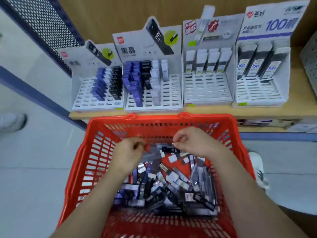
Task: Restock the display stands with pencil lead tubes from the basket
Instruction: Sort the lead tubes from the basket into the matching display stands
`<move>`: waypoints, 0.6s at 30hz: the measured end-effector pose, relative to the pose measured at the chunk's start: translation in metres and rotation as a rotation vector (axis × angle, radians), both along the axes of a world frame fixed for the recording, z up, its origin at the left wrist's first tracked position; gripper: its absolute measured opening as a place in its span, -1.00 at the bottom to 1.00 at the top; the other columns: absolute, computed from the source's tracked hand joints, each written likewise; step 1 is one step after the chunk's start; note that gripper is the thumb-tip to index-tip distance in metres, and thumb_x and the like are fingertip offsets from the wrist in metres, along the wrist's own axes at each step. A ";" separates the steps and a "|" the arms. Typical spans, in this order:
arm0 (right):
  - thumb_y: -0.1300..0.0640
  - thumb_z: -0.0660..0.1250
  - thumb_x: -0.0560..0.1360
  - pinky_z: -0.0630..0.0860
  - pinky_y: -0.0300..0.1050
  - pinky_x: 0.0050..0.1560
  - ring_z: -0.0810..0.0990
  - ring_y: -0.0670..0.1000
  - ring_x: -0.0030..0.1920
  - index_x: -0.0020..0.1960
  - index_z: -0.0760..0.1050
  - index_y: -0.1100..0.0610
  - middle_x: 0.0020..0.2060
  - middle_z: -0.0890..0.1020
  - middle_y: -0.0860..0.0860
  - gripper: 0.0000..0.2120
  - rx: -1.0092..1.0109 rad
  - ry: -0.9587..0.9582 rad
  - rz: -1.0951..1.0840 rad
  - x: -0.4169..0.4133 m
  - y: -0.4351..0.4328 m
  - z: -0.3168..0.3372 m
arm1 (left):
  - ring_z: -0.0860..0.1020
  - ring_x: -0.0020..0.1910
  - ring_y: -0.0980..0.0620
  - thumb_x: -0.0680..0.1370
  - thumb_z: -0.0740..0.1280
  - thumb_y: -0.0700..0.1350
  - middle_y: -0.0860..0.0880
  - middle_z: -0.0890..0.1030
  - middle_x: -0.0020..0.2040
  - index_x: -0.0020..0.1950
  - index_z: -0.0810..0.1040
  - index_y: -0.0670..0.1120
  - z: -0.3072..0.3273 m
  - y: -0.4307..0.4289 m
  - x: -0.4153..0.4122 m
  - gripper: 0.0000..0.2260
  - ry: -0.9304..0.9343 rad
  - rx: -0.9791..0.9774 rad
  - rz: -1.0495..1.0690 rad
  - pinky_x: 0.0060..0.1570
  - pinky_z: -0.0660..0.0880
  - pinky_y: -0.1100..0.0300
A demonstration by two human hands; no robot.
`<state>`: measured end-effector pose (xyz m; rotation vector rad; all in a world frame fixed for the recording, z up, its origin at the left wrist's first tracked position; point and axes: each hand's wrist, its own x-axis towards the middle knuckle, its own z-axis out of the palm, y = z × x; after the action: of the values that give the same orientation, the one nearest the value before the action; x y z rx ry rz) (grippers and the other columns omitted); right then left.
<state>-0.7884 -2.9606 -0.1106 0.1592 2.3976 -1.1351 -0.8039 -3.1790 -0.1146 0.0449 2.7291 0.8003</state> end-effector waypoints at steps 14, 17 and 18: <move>-0.14 0.56 0.33 0.25 0.24 0.41 0.02 0.25 0.53 0.58 -0.35 0.06 0.54 -0.04 0.13 0.25 0.454 -0.422 0.143 0.100 -0.092 -0.151 | 0.14 0.45 -0.23 0.38 0.44 0.19 -0.20 0.22 0.45 0.53 -0.06 -0.09 -0.143 -0.068 0.064 -0.06 -0.456 -0.634 -0.594 0.35 0.28 -0.16; -0.17 0.59 0.28 0.35 0.16 0.32 0.19 0.18 0.44 0.58 -0.14 0.07 0.45 0.15 0.11 0.18 0.596 -0.370 0.124 0.098 -0.098 -0.154 | 0.22 0.43 -0.20 0.46 0.39 0.07 -0.19 0.25 0.44 0.50 0.00 -0.09 -0.147 -0.074 0.067 -0.22 -0.345 -0.735 -0.695 0.31 0.32 -0.13; -0.17 0.59 0.26 0.36 0.14 0.31 0.23 0.17 0.41 0.55 -0.03 0.07 0.41 0.21 0.10 0.12 0.609 -0.355 0.112 0.098 -0.098 -0.155 | 0.28 0.41 -0.19 0.47 0.36 0.07 -0.18 0.29 0.43 0.48 0.05 -0.09 -0.147 -0.076 0.065 -0.28 -0.326 -0.743 -0.738 0.30 0.31 -0.11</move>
<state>-0.6900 -3.0582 -0.2660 0.3831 2.3108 -0.2655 -0.7385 -3.2551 -0.2621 0.6411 2.2500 -0.3762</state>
